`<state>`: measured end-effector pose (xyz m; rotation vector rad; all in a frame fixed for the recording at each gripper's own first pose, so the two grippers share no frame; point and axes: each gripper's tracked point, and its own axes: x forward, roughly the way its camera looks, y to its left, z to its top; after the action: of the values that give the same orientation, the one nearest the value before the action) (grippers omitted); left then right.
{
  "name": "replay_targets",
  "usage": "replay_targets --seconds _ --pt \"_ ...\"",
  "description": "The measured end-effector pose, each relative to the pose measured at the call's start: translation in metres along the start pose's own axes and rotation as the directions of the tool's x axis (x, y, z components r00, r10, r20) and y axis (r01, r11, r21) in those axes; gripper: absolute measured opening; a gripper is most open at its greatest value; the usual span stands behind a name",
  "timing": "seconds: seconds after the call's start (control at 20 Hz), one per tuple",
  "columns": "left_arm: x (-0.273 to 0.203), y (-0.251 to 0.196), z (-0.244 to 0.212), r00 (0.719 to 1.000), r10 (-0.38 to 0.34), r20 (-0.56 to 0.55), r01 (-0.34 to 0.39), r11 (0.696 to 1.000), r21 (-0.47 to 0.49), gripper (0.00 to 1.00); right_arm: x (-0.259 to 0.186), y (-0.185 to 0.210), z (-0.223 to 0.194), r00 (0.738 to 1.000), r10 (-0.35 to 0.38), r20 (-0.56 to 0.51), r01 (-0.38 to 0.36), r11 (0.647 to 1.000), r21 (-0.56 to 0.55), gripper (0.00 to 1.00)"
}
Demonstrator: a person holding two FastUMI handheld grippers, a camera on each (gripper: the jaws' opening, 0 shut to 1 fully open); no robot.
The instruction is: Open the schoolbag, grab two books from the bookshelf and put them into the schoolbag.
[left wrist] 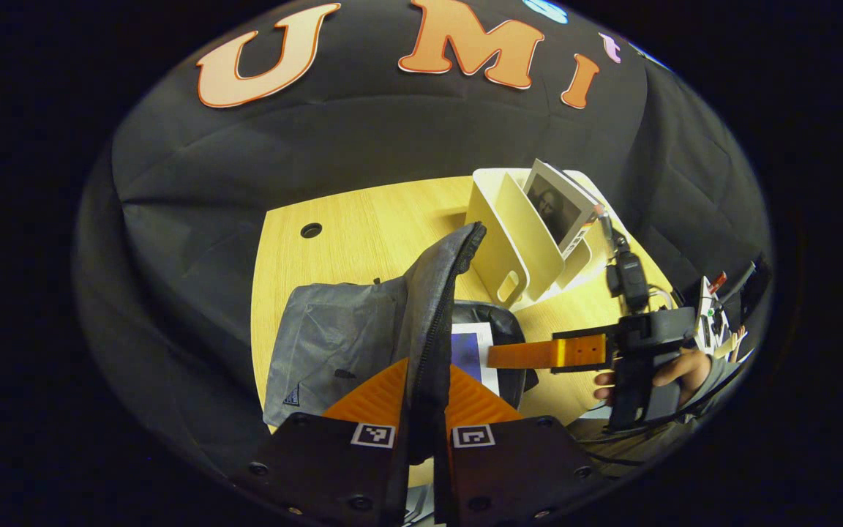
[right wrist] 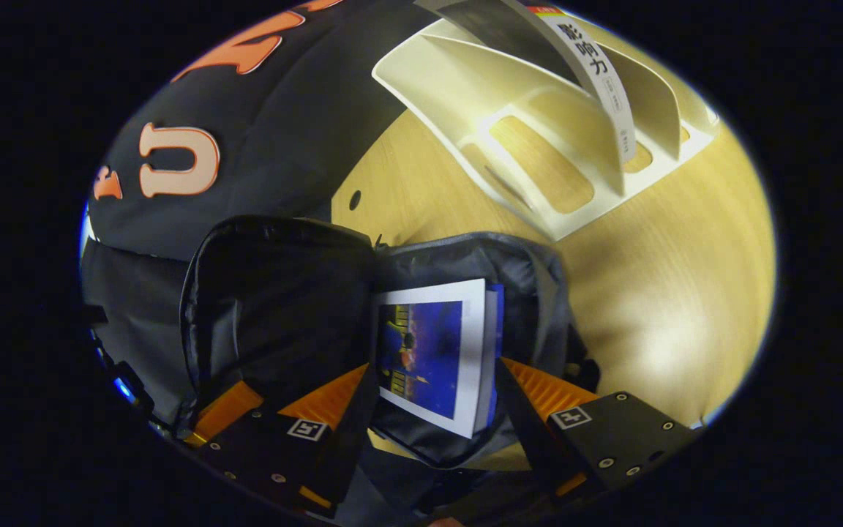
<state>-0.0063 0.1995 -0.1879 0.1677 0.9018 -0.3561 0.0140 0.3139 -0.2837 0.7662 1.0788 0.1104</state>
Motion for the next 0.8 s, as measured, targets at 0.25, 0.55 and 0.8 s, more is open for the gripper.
replay_targets --seconds 0.25,0.55,0.8 --pt "0.01 -0.008 -0.004 0.999 0.02 -0.025 -0.021 1.0 -0.011 0.15 -0.048 -0.028 0.034 0.994 -0.111 0.022 0.113 0.985 -0.133 0.98" --pt "0.025 -0.019 -0.011 0.997 0.052 -0.054 -0.054 0.998 -0.036 0.14 -0.104 -0.057 0.083 0.977 -0.214 -0.012 0.202 0.94 -0.275 0.98" --pt "0.032 -0.025 -0.017 0.994 0.082 -0.079 -0.087 0.994 -0.06 0.14 -0.134 -0.07 0.135 0.964 -0.263 -0.031 0.236 0.904 -0.356 0.98"
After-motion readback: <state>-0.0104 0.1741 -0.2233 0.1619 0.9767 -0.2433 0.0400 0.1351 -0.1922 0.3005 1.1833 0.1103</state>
